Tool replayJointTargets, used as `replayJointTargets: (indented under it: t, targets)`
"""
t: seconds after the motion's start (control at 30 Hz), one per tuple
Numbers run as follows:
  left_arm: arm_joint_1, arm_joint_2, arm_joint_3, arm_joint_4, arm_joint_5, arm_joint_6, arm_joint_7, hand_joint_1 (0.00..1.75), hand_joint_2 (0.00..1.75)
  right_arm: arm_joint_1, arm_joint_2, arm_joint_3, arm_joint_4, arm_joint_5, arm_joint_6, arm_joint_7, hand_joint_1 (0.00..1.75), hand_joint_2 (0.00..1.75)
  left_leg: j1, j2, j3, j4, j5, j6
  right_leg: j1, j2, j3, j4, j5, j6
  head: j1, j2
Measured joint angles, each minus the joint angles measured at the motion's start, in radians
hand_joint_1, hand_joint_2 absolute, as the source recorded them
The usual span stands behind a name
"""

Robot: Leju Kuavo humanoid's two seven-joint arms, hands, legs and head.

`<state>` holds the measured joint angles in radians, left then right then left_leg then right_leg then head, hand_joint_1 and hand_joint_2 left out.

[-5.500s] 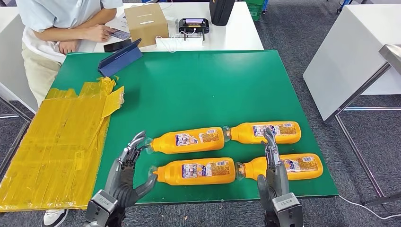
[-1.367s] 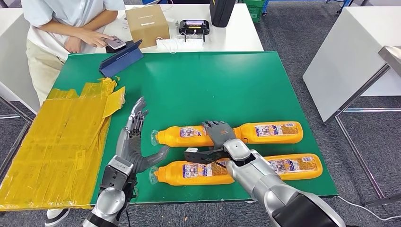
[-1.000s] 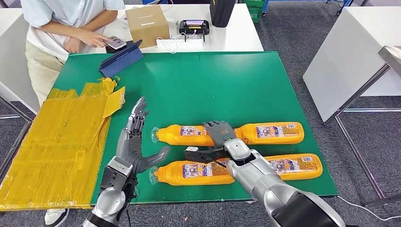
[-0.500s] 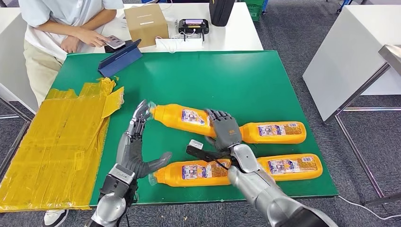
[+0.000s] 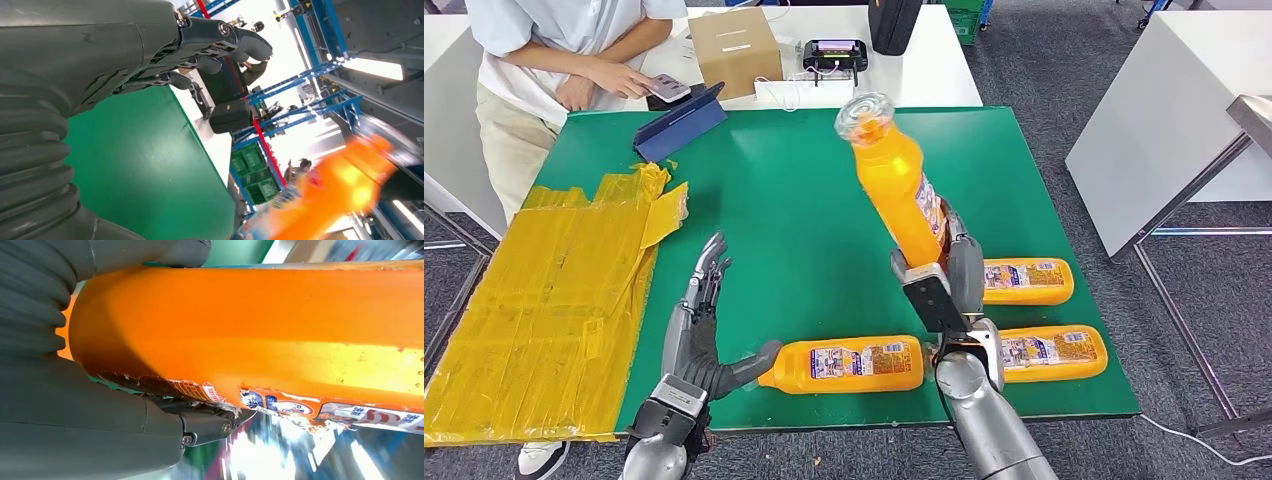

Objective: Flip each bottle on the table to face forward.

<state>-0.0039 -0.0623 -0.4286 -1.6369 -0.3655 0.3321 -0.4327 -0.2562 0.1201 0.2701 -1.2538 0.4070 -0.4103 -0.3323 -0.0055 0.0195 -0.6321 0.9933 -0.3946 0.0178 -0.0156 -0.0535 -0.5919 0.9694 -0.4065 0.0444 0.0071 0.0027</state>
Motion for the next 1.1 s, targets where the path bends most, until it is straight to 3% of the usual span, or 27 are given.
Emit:
replayJointTargets:
  t: [0.13, 0.33, 0.7, 1.1]
  targets:
    - [-0.004, 0.006, 0.001, -0.003, 0.006, -0.01, -0.006, 0.0, 1.75, 0.043, 0.004, 0.026, -0.062, -0.18, 0.269, -0.068, 1.75, 1.75, 0.001, 0.0, 0.0, 0.0, 0.0, 0.0, 0.001, 0.0, -0.001, 0.0, 0.0, 0.0, 0.0, 0.0]
    - [-0.048, 0.012, -0.002, 0.007, 0.005, -0.046, 0.059, 0.0, 1.75, 0.064, -0.005, 0.149, -0.07, -0.126, 0.42, -0.133, 1.75, 1.75, 0.001, 0.0, 0.0, 0.0, 0.0, 0.0, 0.001, 0.0, -0.001, 0.0, 0.0, 0.0, 0.0, 0.0]
    - [-0.089, 0.023, -0.005, 0.033, 0.037, -0.07, 0.078, 0.0, 1.75, 0.018, -0.005, 0.338, 0.013, 0.026, 0.377, -0.142, 1.75, 1.75, 0.001, 0.003, 0.0, 0.0, 0.0, 0.0, 0.0, 0.001, -0.002, 0.0, 0.0, 0.0, 0.0, 0.0]
    - [-0.088, 0.033, -0.013, 0.033, 0.043, -0.08, 0.072, 0.0, 1.75, -0.018, -0.005, 0.383, 0.06, 0.037, 0.362, -0.137, 1.75, 1.75, 0.001, 0.004, 0.0, 0.0, 0.0, 0.0, 0.001, 0.001, -0.002, 0.0, 0.0, -0.001, 0.0, 0.0]
